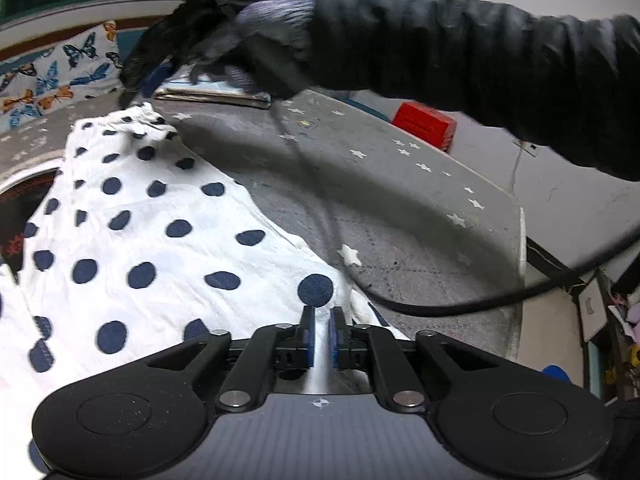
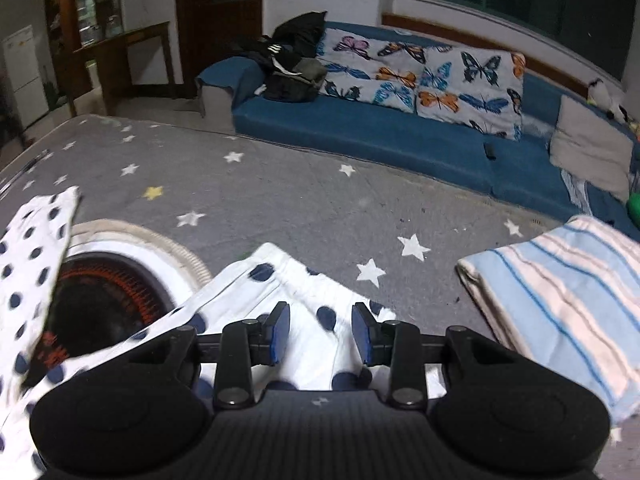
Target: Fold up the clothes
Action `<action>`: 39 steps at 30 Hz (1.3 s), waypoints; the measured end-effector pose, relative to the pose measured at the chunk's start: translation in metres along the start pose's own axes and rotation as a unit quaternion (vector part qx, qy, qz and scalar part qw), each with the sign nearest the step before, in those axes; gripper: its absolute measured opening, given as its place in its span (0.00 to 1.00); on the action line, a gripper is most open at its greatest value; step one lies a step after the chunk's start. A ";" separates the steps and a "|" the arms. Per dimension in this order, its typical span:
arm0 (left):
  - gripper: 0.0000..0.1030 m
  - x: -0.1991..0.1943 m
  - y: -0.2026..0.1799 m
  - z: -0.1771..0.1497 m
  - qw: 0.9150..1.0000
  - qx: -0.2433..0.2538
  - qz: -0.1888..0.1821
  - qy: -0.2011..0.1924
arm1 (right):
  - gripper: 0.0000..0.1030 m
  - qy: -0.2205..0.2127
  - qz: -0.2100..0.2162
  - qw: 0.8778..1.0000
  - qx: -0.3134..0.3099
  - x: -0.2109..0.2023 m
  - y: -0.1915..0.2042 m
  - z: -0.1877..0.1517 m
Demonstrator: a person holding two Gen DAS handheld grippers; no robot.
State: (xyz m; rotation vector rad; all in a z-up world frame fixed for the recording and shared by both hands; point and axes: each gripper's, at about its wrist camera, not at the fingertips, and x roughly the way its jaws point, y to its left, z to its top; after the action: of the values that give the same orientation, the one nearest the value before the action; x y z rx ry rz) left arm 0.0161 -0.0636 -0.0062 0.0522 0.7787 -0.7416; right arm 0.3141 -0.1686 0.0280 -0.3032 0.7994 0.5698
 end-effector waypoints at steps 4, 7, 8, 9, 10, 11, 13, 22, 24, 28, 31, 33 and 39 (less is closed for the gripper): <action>0.30 -0.015 -0.001 -0.002 0.999 -0.001 0.030 -0.012 | 0.35 -0.005 0.007 1.000 -0.026 -0.036 0.014 -0.007; 0.33 -0.028 -0.001 -0.005 0.998 -0.005 0.055 -0.022 | 0.36 -0.007 0.017 0.999 -0.039 -0.059 0.027 -0.019; 0.33 -0.032 0.001 -0.007 0.998 -0.010 0.064 -0.024 | 0.36 -0.007 0.019 0.999 -0.044 -0.065 0.033 -0.024; 0.33 -0.037 0.002 -0.010 0.997 -0.016 0.073 -0.027 | 0.36 -0.007 0.024 0.999 -0.047 -0.071 0.037 -0.030; 0.33 -0.044 0.004 -0.014 0.996 -0.023 0.084 -0.030 | 0.38 -0.006 0.030 0.998 -0.049 -0.076 0.042 -0.036; 0.33 -0.050 0.007 -0.017 0.994 -0.029 0.095 -0.033 | 0.39 -0.003 0.039 0.998 -0.052 -0.082 0.048 -0.044; 0.33 -0.064 0.013 -0.024 0.991 -0.046 0.121 -0.040 | 0.39 0.001 0.052 0.997 -0.063 -0.091 0.061 -0.062; 0.31 -0.119 0.056 -0.063 0.962 -0.148 0.220 -0.059 | 0.40 0.006 0.112 0.989 -0.097 -0.130 0.118 -0.128; 0.31 -0.127 0.062 -0.071 0.957 -0.159 0.233 -0.060 | 0.40 0.006 0.116 0.988 -0.100 -0.135 0.125 -0.138; 0.31 -0.137 0.071 -0.085 0.950 -0.173 0.255 -0.052 | 0.41 0.013 0.118 0.988 -0.094 -0.141 0.131 -0.156; 0.31 -0.144 0.071 -0.091 0.948 -0.176 0.262 -0.053 | 0.41 0.017 0.108 0.989 -0.100 -0.146 0.135 -0.163; 0.31 -0.146 0.071 -0.094 0.946 -0.175 0.266 -0.053 | 0.41 0.011 0.105 0.989 -0.105 -0.153 0.140 -0.166; 0.31 -0.151 0.067 -0.100 0.942 -0.172 0.284 -0.049 | 0.41 -0.003 0.134 0.982 -0.134 -0.176 0.166 -0.175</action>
State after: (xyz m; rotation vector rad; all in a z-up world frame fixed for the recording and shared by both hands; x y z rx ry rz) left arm -0.0757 0.1064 0.0052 -0.0741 0.7383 -0.0545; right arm 0.0158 -0.1793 0.0352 -0.4449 0.7616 0.9345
